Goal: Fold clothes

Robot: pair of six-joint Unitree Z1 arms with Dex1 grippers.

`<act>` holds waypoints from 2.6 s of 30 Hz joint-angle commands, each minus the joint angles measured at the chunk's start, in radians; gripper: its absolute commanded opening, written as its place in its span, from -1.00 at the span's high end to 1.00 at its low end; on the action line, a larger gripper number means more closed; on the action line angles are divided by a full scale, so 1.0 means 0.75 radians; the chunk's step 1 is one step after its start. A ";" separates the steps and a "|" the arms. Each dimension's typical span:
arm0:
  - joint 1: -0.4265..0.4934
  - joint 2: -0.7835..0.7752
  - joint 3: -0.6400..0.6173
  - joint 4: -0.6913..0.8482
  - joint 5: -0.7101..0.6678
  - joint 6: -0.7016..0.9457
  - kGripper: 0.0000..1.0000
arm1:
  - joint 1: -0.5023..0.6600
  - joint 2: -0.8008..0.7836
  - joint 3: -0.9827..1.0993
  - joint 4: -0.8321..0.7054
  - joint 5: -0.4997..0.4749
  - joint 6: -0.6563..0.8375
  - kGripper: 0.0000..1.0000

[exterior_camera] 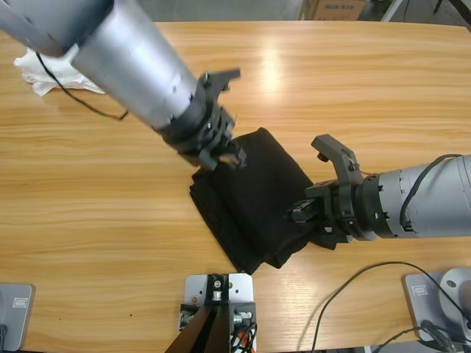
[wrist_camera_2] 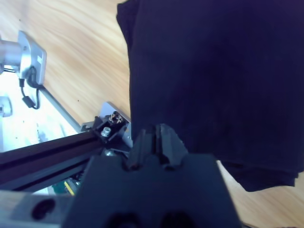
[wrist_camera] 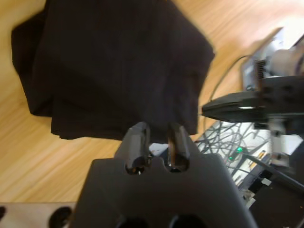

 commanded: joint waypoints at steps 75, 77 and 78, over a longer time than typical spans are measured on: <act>-0.270 0.243 0.416 -0.539 0.189 0.235 1.00 | -0.750 0.803 -0.176 -0.504 0.771 -0.531 1.00; -0.270 0.243 0.417 -0.539 0.187 0.234 1.00 | -0.760 0.810 -0.180 -0.504 0.754 -0.530 1.00; -0.270 0.242 0.419 -0.539 0.187 0.234 1.00 | -0.766 0.818 -0.181 -0.504 0.748 -0.531 1.00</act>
